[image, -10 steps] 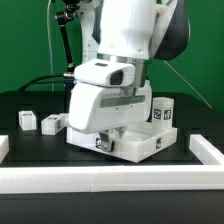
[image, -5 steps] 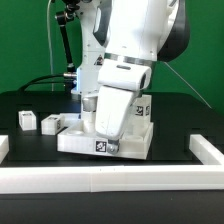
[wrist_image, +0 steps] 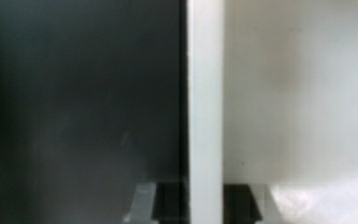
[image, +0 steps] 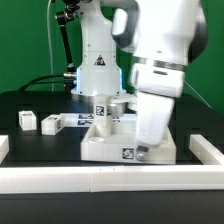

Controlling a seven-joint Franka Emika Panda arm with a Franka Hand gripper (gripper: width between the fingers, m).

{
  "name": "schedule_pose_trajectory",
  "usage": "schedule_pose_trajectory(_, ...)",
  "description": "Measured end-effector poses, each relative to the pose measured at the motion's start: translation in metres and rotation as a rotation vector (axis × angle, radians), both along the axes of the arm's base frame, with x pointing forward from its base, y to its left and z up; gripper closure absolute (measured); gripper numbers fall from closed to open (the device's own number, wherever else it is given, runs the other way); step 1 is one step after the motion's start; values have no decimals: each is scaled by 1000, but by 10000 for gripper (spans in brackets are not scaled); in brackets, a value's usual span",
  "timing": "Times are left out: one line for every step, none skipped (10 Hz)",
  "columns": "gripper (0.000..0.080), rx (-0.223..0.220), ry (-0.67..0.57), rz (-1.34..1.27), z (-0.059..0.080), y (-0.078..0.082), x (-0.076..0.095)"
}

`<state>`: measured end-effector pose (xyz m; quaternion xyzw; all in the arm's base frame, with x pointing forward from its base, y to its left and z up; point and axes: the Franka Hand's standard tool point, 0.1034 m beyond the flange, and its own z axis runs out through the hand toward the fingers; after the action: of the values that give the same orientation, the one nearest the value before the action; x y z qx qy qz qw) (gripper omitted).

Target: Assemble square table

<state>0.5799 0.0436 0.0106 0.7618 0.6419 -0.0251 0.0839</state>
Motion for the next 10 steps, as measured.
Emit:
schedule_pose_trajectory(736, 0, 1, -5, 0, -3, 0)
schedule_pose_trajectory(736, 0, 1, -6, 0, -3, 0)
schedule_pose_trajectory(736, -1, 1, 0, 0, -3, 0)
schedule_pose_trajectory(736, -1, 2, -2, 0, -3, 0)
schedule_pose_trajectory(736, -1, 6, 8, 0, -2, 0)
schedule_pose_trajectory(736, -9, 15, 68, -1, 4, 3)
schedule_pose_trajectory(736, -13, 20, 101, -1, 11, 6)
schedule_pose_trajectory(736, -11, 28, 78, -2, 18, 9)
schedule_pose_trajectory(736, -8, 25, 85, -1, 24, 14)
schedule_pose_trajectory(736, -5, 24, 92, -1, 32, 17)
